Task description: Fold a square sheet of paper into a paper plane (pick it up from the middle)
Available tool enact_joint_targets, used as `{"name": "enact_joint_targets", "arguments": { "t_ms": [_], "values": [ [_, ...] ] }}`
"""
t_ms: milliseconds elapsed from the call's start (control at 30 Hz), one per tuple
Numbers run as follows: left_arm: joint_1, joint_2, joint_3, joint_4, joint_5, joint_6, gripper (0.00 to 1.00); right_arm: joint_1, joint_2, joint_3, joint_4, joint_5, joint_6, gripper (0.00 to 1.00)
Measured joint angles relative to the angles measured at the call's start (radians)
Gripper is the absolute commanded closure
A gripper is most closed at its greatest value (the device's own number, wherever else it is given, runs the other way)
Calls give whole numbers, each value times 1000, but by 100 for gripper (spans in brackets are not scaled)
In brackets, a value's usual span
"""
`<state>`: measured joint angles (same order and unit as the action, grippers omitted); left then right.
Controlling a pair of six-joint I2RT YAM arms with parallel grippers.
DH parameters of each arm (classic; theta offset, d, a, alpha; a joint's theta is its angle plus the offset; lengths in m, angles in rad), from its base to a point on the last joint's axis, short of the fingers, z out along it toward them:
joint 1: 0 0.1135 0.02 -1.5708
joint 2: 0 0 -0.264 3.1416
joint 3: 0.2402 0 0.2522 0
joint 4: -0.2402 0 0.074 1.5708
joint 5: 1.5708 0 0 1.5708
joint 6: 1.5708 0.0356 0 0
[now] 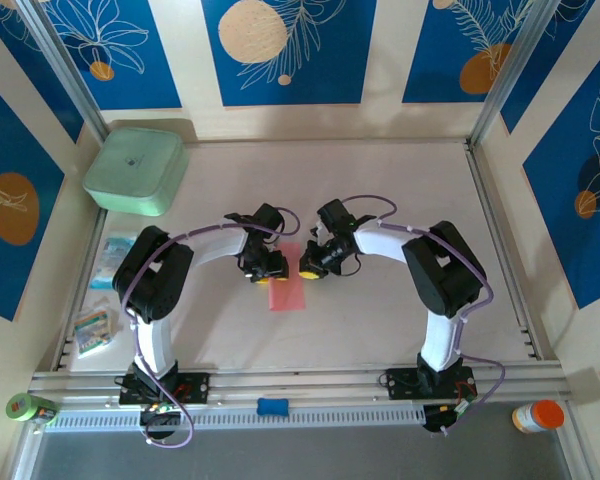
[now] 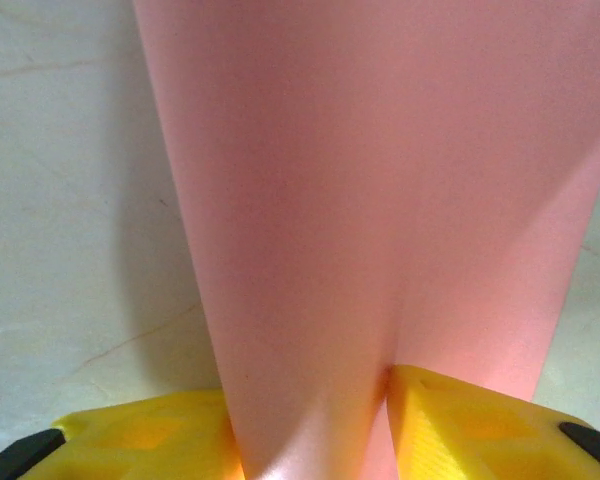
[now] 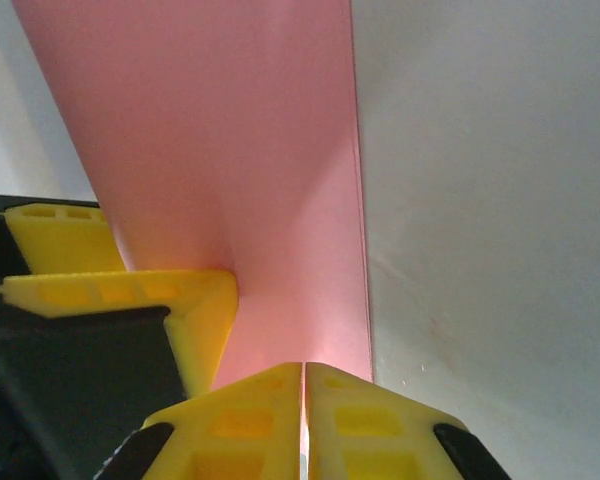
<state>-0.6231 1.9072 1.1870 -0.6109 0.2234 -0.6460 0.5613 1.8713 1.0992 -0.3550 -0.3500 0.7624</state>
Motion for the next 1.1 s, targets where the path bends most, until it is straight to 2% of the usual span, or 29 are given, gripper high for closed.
{"name": "enact_joint_targets", "arguments": {
  "t_ms": [200, 767, 933, 1100],
  "values": [
    [0, 6, 0, 0, 0, 0, 54, 0, 44, 30, 3, -23, -12, 97],
    [-2, -9, 10, -3, -3, -3, 54, 2, 85, 33, -5, -21, -40, 99],
    [-16, -17, 38, -31, -36, -3, 50, 2, 89, 33, -11, -17, -59, 99],
    [-6, -66, 48, -104, -119, -4, 48, 2, 91, 38, -19, -16, -80, 100]
  ]
}}
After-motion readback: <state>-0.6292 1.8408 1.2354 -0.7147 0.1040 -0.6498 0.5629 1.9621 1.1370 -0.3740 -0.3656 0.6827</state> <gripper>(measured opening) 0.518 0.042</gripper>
